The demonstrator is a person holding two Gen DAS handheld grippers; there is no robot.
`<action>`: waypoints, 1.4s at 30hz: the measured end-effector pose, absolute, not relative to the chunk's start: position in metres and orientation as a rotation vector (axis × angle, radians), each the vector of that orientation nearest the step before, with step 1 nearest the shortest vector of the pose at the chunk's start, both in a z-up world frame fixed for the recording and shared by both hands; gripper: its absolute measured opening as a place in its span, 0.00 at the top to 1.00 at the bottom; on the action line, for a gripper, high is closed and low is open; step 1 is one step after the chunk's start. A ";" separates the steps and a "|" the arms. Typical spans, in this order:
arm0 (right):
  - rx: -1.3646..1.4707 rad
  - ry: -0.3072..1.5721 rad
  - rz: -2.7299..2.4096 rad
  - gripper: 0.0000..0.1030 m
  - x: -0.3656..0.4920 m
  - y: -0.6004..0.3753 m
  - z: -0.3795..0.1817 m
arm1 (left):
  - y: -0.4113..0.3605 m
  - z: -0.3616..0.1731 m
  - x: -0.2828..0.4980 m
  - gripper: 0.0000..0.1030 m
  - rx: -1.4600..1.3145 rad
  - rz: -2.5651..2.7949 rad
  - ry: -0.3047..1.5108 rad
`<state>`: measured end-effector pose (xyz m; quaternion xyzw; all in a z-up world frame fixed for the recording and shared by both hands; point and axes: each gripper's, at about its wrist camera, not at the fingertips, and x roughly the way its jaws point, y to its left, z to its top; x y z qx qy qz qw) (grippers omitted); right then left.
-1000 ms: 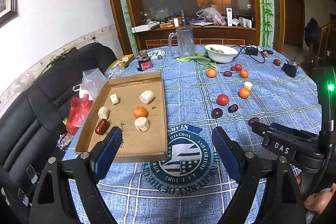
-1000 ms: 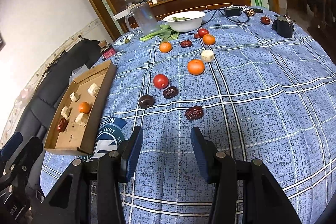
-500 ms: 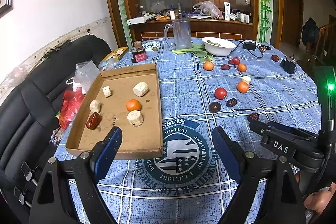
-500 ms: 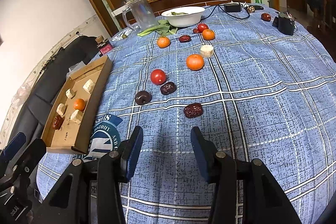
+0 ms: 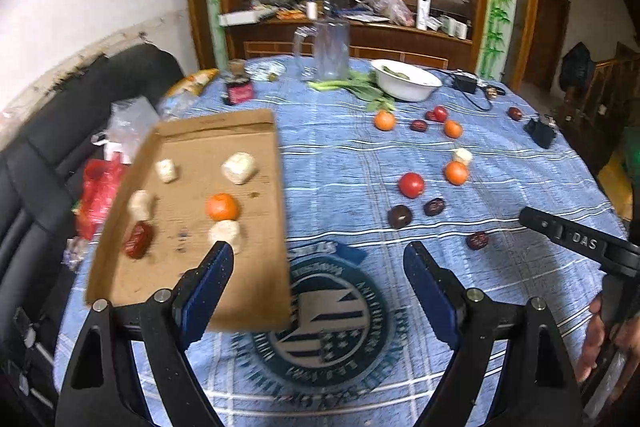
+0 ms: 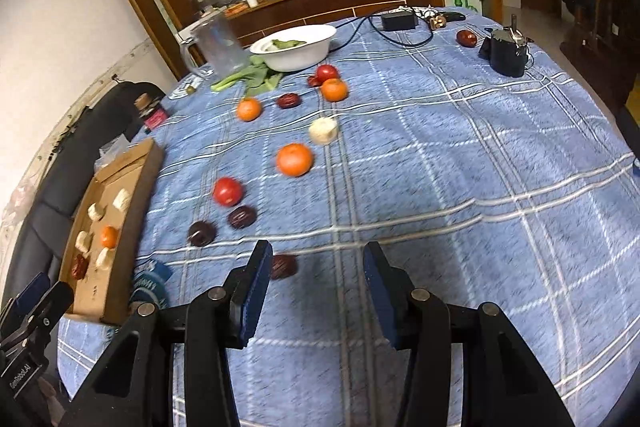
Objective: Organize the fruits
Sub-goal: 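Grasp a red tomato with the left gripper while the right gripper grasps a tangerine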
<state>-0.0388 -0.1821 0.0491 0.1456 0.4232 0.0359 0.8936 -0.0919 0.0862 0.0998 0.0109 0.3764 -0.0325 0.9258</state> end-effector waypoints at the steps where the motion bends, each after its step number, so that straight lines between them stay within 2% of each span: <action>1: 0.299 0.886 0.077 0.51 -0.033 -0.184 0.049 | 0.084 0.098 -0.086 0.22 0.017 -0.089 0.783; 3: 0.303 0.901 0.090 0.51 -0.022 -0.188 0.048 | 0.077 0.091 -0.071 0.32 0.009 -0.131 0.819; 11: 0.286 0.935 0.117 0.51 0.038 -0.185 0.036 | 0.047 0.077 -0.012 0.37 0.028 -0.193 0.882; 15: 0.279 0.941 0.132 0.51 0.060 -0.180 0.028 | 0.040 0.067 0.016 0.50 0.011 -0.215 0.918; 33: 0.164 0.928 0.175 0.51 0.090 -0.151 0.006 | 0.028 0.030 0.068 0.52 -0.077 -0.287 0.980; 37: 0.162 0.919 0.184 0.64 0.089 -0.152 0.007 | 0.022 0.031 0.070 0.52 -0.064 -0.312 0.968; 42: 0.163 0.922 0.176 0.65 0.085 -0.156 0.007 | 0.016 0.028 0.069 0.52 -0.055 -0.349 0.962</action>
